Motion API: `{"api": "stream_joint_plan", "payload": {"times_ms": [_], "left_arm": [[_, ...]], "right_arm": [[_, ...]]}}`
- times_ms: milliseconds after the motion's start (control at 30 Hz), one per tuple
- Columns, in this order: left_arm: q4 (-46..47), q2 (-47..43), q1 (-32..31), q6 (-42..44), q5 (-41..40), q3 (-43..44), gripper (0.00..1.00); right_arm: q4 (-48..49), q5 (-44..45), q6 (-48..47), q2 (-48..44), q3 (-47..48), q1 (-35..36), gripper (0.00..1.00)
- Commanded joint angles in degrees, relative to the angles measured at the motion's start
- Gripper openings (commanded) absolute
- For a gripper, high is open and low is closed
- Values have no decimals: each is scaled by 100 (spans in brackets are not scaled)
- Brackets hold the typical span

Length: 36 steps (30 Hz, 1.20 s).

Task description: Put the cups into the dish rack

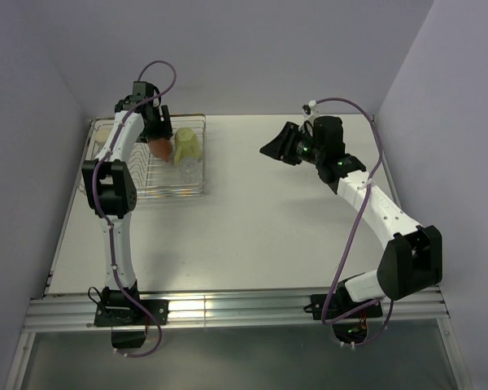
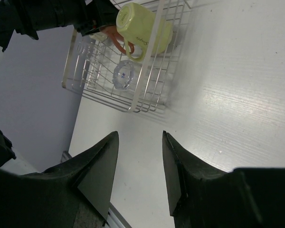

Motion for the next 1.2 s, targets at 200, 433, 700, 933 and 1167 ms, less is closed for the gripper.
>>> {"api": "stream_joint_plan", "payload": {"times_ms": [200, 433, 700, 933, 1167], "left_arm": [[460, -76, -32, -64, 86, -15, 88], [495, -242, -32, -82, 25, -15, 88], [478, -260, -32, -82, -2, -23, 87], [654, -549, -32, -135, -186, -164, 88], [838, -910, -32, -161, -292, -313, 88]], "right_arm": [[66, -41, -109, 24, 113, 45, 50], [66, -41, -127, 41, 113, 63, 50], [66, -33, -109, 68, 156, 125, 50], [22, -24, -145, 94, 183, 177, 50], [-4, -15, -171, 120, 236, 239, 50]]}}
